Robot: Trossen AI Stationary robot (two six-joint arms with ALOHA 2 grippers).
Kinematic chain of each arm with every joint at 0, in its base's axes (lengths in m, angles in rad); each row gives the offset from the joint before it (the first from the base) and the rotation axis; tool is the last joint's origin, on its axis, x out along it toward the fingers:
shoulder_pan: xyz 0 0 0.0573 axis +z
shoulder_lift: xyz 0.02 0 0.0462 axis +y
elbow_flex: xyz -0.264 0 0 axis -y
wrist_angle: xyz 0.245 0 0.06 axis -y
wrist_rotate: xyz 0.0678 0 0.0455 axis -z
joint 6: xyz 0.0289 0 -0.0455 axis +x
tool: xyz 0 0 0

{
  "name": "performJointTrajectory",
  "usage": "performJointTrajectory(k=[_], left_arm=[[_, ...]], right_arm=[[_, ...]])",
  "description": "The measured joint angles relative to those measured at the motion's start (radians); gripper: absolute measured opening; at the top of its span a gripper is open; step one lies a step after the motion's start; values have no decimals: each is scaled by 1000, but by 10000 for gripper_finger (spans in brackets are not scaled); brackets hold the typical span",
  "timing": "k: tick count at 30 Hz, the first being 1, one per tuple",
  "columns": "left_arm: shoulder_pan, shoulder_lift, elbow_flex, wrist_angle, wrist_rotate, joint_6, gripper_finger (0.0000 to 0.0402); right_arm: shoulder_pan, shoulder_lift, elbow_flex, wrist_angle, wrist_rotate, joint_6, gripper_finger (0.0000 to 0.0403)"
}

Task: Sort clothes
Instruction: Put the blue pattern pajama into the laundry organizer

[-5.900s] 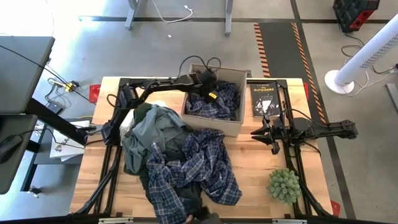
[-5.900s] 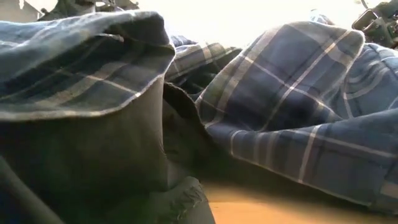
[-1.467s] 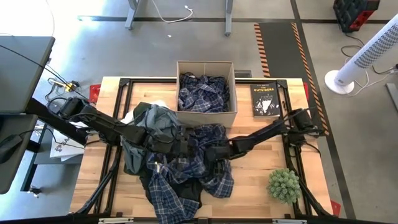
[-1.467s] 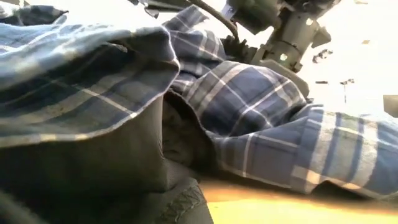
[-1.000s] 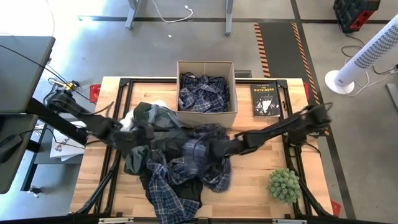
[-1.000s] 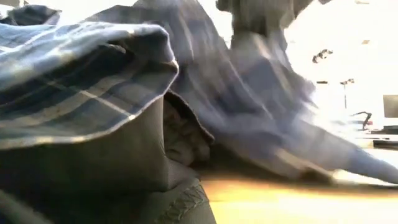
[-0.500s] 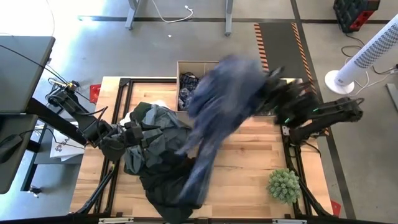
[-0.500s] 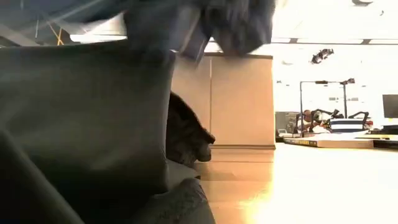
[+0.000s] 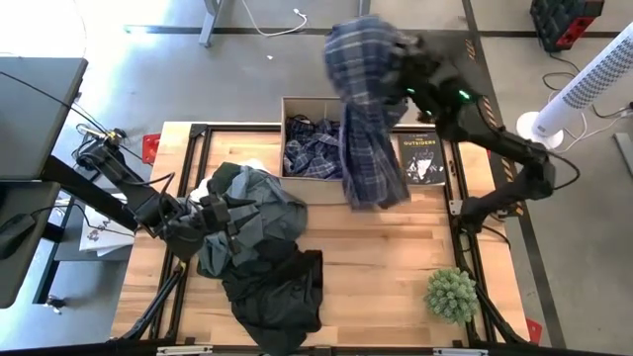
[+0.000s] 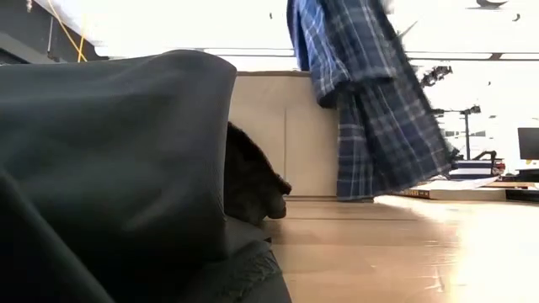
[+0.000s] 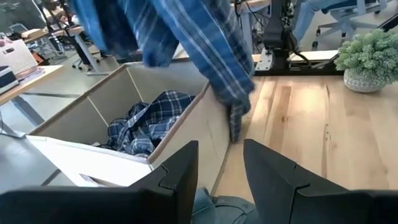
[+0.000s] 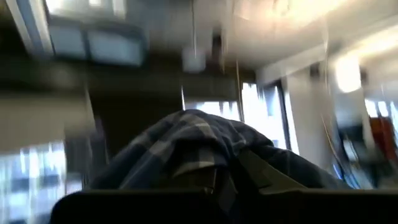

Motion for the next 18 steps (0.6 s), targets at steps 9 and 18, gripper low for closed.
performJointTrajectory(k=[9, 18], left_arm=[[0, 42, 0, -14, 6, -20, 124], [1, 81, 0, -19, 9, -26, 124]], right_arm=[[-15, 240, 128, -808, -17, -38, 17], [-15, 422, 124, -1114, -13, -70, 110]])
